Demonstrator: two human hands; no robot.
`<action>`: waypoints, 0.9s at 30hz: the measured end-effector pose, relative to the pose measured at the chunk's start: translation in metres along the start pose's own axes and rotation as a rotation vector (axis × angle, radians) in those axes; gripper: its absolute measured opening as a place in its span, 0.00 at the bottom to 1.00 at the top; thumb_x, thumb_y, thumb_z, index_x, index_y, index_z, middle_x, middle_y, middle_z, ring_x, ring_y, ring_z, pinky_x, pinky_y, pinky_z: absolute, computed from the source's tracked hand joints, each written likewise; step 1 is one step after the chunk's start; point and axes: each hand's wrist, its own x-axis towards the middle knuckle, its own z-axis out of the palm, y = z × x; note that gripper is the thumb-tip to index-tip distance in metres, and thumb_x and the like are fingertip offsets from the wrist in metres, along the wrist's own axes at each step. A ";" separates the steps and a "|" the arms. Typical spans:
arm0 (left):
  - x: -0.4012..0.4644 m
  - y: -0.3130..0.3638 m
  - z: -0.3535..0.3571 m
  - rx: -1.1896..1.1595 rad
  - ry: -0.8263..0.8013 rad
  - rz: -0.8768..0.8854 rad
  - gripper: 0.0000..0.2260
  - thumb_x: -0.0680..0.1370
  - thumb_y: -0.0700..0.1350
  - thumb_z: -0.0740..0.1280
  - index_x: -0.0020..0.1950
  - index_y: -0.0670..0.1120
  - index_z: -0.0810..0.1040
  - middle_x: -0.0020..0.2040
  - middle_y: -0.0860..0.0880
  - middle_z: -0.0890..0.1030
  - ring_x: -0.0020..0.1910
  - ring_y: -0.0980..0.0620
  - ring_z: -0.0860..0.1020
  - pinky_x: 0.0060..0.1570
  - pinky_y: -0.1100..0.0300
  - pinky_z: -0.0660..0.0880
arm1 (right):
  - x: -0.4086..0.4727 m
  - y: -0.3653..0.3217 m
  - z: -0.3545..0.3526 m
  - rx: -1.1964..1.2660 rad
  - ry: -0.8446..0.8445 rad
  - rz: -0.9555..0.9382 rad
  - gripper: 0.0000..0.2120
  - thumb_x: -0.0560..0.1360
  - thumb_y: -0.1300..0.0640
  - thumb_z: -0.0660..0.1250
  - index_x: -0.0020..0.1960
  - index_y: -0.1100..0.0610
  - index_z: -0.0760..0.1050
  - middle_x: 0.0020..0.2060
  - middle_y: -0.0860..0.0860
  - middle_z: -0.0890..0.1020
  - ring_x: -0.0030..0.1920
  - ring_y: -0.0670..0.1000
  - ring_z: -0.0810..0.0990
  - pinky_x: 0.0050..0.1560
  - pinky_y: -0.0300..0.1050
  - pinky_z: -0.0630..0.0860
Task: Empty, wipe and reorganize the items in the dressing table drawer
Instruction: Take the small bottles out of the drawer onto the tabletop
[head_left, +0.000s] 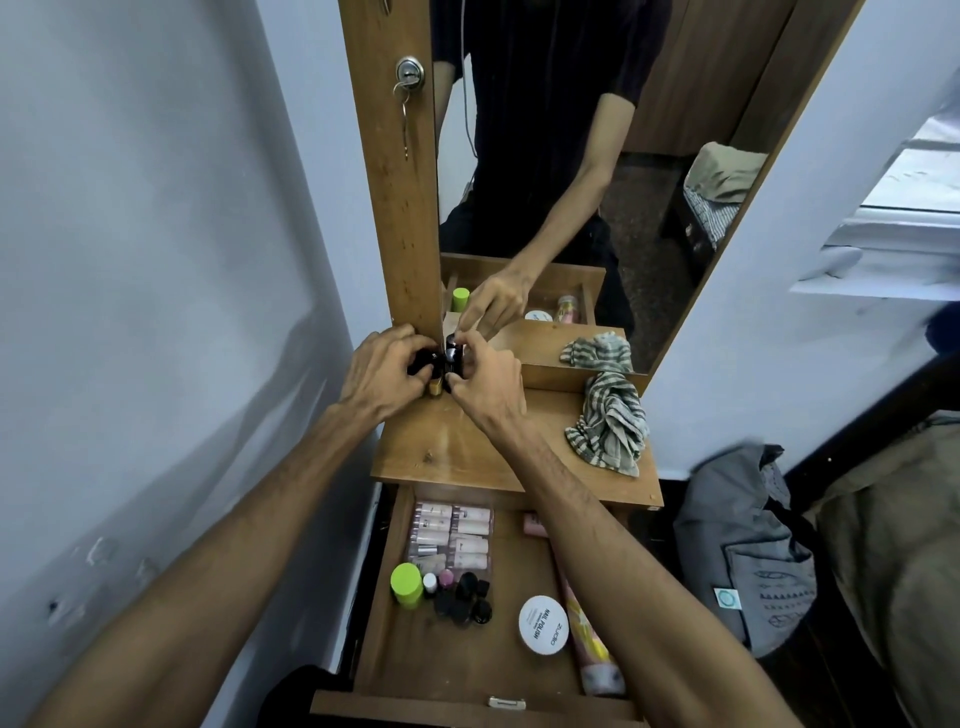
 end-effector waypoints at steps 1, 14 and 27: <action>-0.002 0.000 -0.001 -0.007 0.014 -0.002 0.15 0.74 0.45 0.72 0.60 0.45 0.83 0.44 0.50 0.78 0.45 0.48 0.77 0.49 0.52 0.75 | -0.001 0.000 -0.002 -0.006 0.009 -0.005 0.21 0.71 0.60 0.73 0.63 0.53 0.77 0.45 0.53 0.87 0.48 0.55 0.85 0.49 0.46 0.82; -0.116 0.024 0.008 -0.191 0.177 -0.055 0.03 0.71 0.41 0.68 0.42 0.47 0.80 0.37 0.55 0.74 0.35 0.56 0.72 0.40 0.60 0.71 | -0.092 0.016 -0.018 -0.036 -0.118 -0.033 0.06 0.69 0.57 0.71 0.42 0.50 0.86 0.35 0.43 0.85 0.33 0.40 0.82 0.35 0.39 0.80; -0.232 0.033 0.024 -0.054 -0.177 -0.021 0.15 0.67 0.55 0.71 0.50 0.50 0.81 0.47 0.55 0.77 0.46 0.54 0.74 0.44 0.57 0.69 | -0.211 0.017 -0.018 -0.217 -0.365 -0.022 0.11 0.66 0.49 0.67 0.46 0.47 0.84 0.39 0.43 0.85 0.41 0.47 0.83 0.38 0.40 0.73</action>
